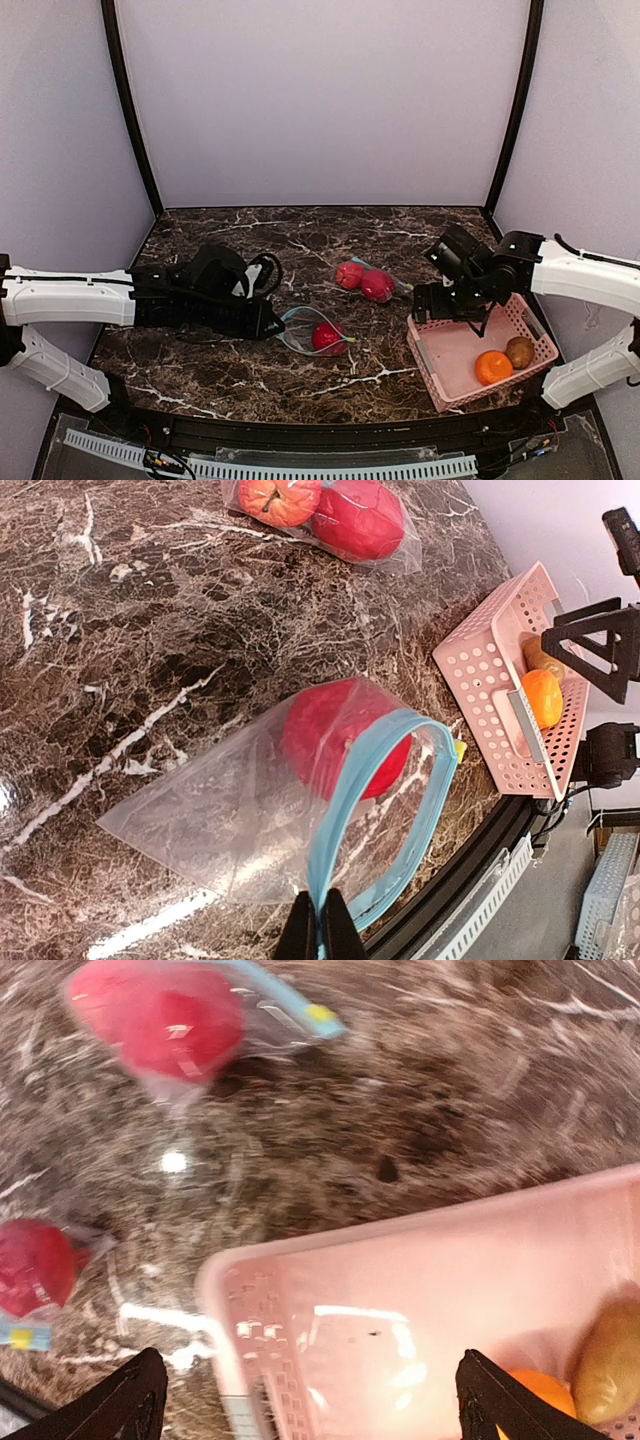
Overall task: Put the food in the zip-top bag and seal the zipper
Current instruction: Adjust the fake fruit in the bin.
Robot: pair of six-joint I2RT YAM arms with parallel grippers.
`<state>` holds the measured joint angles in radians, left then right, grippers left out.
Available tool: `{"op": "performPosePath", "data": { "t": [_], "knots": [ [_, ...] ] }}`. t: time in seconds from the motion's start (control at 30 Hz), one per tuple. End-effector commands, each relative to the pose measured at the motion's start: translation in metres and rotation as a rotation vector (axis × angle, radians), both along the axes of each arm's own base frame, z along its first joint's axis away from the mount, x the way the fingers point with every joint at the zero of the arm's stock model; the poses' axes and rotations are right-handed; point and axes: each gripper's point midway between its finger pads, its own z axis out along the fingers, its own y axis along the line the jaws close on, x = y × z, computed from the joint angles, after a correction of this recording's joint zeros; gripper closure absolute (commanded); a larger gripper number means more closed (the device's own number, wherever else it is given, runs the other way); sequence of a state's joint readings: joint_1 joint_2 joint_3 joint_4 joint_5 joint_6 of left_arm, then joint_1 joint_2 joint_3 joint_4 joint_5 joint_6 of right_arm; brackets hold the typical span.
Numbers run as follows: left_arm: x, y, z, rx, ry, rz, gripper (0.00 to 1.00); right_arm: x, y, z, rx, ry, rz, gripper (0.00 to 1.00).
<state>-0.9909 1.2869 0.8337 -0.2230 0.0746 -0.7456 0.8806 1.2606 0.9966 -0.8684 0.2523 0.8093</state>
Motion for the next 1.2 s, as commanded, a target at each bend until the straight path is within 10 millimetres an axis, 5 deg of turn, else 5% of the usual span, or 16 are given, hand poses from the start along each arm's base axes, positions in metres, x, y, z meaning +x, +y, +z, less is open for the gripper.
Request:
{"op": "performPosePath", "data": {
  "t": [0.0,0.3,0.7,0.83,1.03,1.17],
  "knots": [
    [-0.002,0.006,-0.003,-0.016,0.007,0.013,0.99,-0.014,-0.078,-0.019,-0.135,0.049,-0.26,0.01],
    [-0.002,0.012,-0.006,-0.018,0.001,0.02,0.99,-0.05,-0.152,-0.064,-0.227,0.187,-0.583,0.01],
    [-0.002,0.016,-0.01,-0.031,0.008,0.018,0.99,-0.051,-0.142,-0.087,-0.155,0.285,-0.583,0.01],
    [0.0,0.015,-0.011,-0.035,0.009,0.016,0.99,-0.051,-0.115,-0.095,-0.062,0.347,-0.505,0.01],
    [0.002,0.011,-0.012,-0.038,0.017,0.009,0.99,-0.034,-0.057,-0.082,0.088,0.304,-0.367,0.04],
    [0.003,0.009,-0.009,-0.045,0.017,0.004,0.99,-0.036,-0.064,-0.083,-0.016,0.307,-0.397,0.02]
  ]
}}
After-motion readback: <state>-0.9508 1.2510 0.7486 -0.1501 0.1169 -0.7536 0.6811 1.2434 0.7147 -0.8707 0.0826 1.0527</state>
